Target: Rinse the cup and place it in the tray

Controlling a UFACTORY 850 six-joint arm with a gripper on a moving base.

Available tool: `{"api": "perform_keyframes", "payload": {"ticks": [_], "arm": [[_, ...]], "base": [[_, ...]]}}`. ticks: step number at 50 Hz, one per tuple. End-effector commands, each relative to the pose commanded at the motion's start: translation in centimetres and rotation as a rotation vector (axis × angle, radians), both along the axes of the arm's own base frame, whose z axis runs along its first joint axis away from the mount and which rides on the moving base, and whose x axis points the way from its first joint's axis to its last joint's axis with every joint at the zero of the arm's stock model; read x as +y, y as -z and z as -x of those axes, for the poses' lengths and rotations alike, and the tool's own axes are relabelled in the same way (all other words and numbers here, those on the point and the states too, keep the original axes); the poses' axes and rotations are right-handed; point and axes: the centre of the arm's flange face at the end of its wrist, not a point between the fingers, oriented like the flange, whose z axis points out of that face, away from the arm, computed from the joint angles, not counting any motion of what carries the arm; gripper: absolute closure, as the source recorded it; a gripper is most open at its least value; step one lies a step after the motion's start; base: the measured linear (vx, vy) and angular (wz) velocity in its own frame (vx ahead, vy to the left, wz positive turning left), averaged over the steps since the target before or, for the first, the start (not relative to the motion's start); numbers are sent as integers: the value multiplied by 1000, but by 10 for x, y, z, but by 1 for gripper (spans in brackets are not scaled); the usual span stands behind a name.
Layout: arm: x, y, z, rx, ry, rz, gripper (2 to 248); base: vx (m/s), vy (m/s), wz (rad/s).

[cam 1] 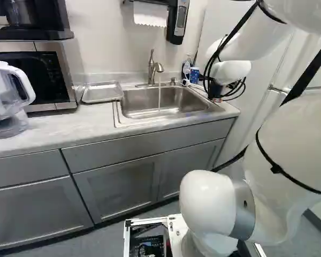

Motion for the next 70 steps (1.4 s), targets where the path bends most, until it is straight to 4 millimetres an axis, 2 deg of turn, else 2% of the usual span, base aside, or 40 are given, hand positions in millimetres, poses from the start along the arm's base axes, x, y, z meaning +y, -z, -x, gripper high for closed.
{"api": "perform_keyframes", "payload": {"ticks": [28, 56, 70], "arm": [[-10, -1, -15, -8, 31, -29, 3], [-14, 1, -35, -25, 103, -142, 3], [-14, 4, -33, -14, 142, -209, 3]], "base": [[0, 0, 0], [0, 0, 0], [0, 0, 0]]}}
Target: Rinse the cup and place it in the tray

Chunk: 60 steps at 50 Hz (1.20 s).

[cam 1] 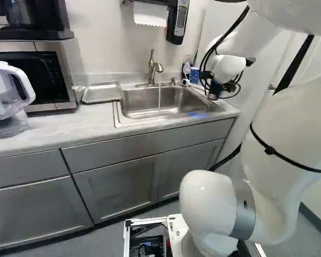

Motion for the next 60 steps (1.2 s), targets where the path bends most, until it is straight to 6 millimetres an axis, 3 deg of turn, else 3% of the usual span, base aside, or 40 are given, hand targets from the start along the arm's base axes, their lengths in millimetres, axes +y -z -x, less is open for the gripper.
{"api": "perform_keyframes", "payload": {"ticks": [41, 60], "arm": [[-2, 4, 3, 120, -54, 131, 3], [-5, 3, 4, 74, 34, 67, 3]], "base": [[0, 0, 0], [0, 0, 0]]}}
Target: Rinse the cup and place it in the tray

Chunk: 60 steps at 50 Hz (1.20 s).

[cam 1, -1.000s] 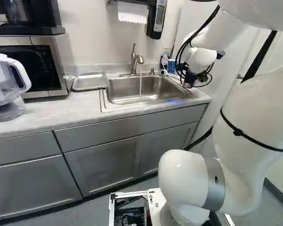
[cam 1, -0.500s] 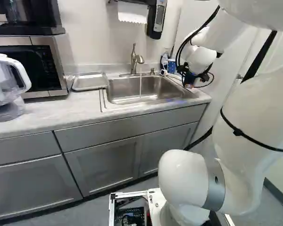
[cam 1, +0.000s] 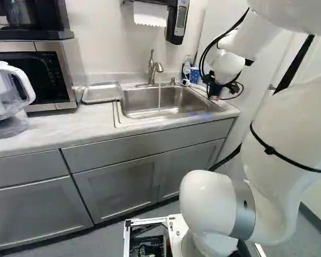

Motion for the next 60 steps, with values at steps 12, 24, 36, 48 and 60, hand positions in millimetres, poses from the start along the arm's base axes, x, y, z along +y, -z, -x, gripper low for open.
{"api": "perform_keyframes", "payload": {"ticks": [12, 24, 36, 48, 60], "arm": [[-1, 0, -8, -6, 8, -10, 3], [-1, 0, -27, -6, -6, -10, 3], [0, 0, -42, -6, -17, -10, 3], [0, 0, -42, -1, -22, -1, 3], [0, 0, -42, 46, -75, 78, 3]], "base": [[0, 0, 0], [0, 0, 0], [0, 0, 0], [0, 0, 0], [0, 0, 0]]}}
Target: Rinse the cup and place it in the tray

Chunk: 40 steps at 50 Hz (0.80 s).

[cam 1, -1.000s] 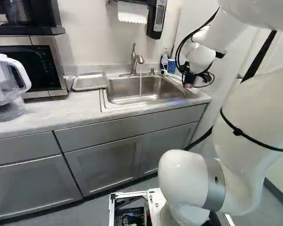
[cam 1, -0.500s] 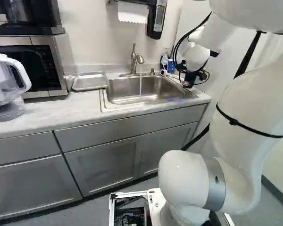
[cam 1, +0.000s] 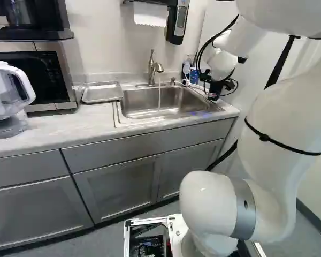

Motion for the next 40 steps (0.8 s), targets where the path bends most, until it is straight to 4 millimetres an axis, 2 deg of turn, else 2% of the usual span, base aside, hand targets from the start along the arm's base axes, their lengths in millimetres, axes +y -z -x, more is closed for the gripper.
{"api": "perform_keyframes", "payload": {"ticks": [6, 40], "arm": [[0, 0, 0, 27, -30, 47, 3], [0, 0, -5, 27, -33, 47, 3]], "base": [[0, 0, 0], [0, 0, 0]]}}
